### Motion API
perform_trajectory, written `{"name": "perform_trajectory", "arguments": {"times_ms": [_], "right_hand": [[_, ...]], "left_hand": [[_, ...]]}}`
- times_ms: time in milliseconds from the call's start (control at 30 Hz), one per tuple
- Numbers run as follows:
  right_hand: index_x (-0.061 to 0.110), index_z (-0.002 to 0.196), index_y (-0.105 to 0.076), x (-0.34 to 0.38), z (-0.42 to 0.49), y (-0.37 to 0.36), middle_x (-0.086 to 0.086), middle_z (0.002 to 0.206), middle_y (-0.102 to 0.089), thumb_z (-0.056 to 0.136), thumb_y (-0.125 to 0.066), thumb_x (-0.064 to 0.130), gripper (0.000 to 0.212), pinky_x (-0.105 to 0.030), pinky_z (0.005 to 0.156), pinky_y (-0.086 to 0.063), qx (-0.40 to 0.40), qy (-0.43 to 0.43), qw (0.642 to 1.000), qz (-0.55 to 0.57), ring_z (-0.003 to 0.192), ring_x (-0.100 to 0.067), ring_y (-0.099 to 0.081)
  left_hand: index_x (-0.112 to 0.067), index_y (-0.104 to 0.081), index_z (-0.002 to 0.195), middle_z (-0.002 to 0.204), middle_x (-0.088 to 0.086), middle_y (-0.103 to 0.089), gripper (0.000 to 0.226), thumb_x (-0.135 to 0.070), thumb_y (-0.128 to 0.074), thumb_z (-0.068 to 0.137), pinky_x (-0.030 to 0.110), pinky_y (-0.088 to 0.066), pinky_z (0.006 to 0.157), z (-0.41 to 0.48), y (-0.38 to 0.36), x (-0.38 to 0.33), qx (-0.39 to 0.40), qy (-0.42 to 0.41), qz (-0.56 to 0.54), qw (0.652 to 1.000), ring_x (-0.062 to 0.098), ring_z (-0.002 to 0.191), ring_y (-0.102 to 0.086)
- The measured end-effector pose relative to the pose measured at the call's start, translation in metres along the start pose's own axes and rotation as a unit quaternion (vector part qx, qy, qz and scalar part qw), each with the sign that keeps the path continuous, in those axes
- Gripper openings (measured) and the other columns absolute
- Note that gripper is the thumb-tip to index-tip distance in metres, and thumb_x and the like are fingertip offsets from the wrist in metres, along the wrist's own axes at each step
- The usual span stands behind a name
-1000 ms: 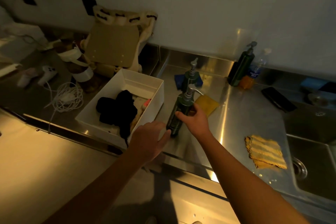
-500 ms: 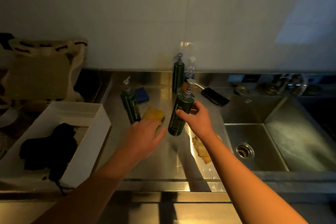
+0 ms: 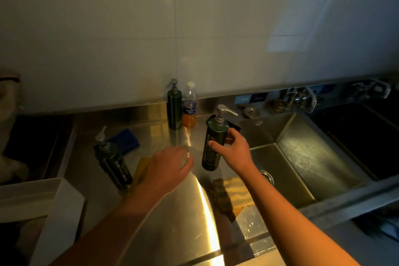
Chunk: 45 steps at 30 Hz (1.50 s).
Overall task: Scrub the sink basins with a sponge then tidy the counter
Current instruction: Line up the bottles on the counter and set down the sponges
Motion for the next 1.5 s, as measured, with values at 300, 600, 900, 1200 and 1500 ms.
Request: {"name": "perform_trajectory", "arguments": {"times_ms": [300, 600, 900, 1200, 1500], "right_hand": [[0.021, 0.133, -0.051, -0.015, 0.061, -0.025, 0.002, 0.131, -0.059, 0.08, -0.08, 0.027, 0.06, -0.023, 0.089, -0.043, 0.007, -0.038, 0.999, -0.017, 0.116, -0.011, -0.055], [0.023, 0.13, -0.054, -0.039, 0.166, -0.043, 0.004, 0.128, -0.063, 0.079, -0.081, 0.028, 0.058, -0.037, 0.099, -0.051, 0.041, -0.021, 0.999, 0.005, 0.117, -0.012, -0.059], [0.018, 0.13, -0.053, -0.046, 0.238, -0.056, 0.002, 0.127, -0.061, 0.081, -0.08, 0.021, 0.056, -0.027, 0.095, -0.047, 0.048, 0.029, 0.998, 0.016, 0.115, -0.009, -0.056], [0.02, 0.127, -0.053, -0.054, 0.25, -0.056, 0.006, 0.122, -0.062, 0.08, -0.08, 0.021, 0.054, -0.023, 0.091, -0.048, 0.071, 0.04, 0.997, 0.016, 0.111, -0.007, -0.057], [0.023, 0.137, -0.051, -0.066, 0.229, -0.048, 0.005, 0.13, -0.061, 0.085, -0.076, 0.024, 0.058, -0.026, 0.092, -0.052, 0.08, 0.05, 0.995, -0.013, 0.115, -0.01, -0.058]], "left_hand": [[-0.014, -0.059, 0.117, 0.101, 0.008, -0.069, 0.022, -0.027, -0.046, 0.105, 0.044, -0.056, 0.075, 0.044, -0.018, 0.051, 0.085, 0.055, -0.098, 0.99, 0.026, 0.089, -0.066], [-0.023, -0.064, 0.123, 0.113, -0.004, -0.067, 0.066, -0.065, -0.025, 0.092, 0.035, -0.05, 0.086, 0.079, -0.027, 0.071, 0.015, 0.133, -0.033, 0.99, 0.012, 0.098, -0.061], [-0.022, -0.066, 0.108, 0.098, -0.005, -0.065, 0.061, -0.064, -0.024, 0.094, 0.036, -0.05, 0.078, 0.131, -0.05, 0.059, 0.018, 0.132, -0.032, 0.991, 0.011, 0.086, -0.059], [-0.021, -0.065, 0.098, 0.087, -0.005, -0.061, 0.051, -0.058, -0.031, 0.096, 0.04, -0.049, 0.073, 0.141, -0.065, 0.058, 0.005, 0.138, -0.012, 0.99, 0.013, 0.078, -0.056], [-0.018, -0.068, 0.113, 0.099, 0.0, -0.069, 0.061, -0.06, -0.028, 0.094, 0.039, -0.051, 0.081, 0.127, -0.075, 0.051, 0.008, 0.145, -0.011, 0.989, 0.018, 0.088, -0.063]]}}
Point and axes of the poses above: each hand's wrist, its own z-axis towards the middle knuckle, its own y-axis out of the back of the hand, x = y × z, the point moved 4 cm from there along z, towards the middle knuckle
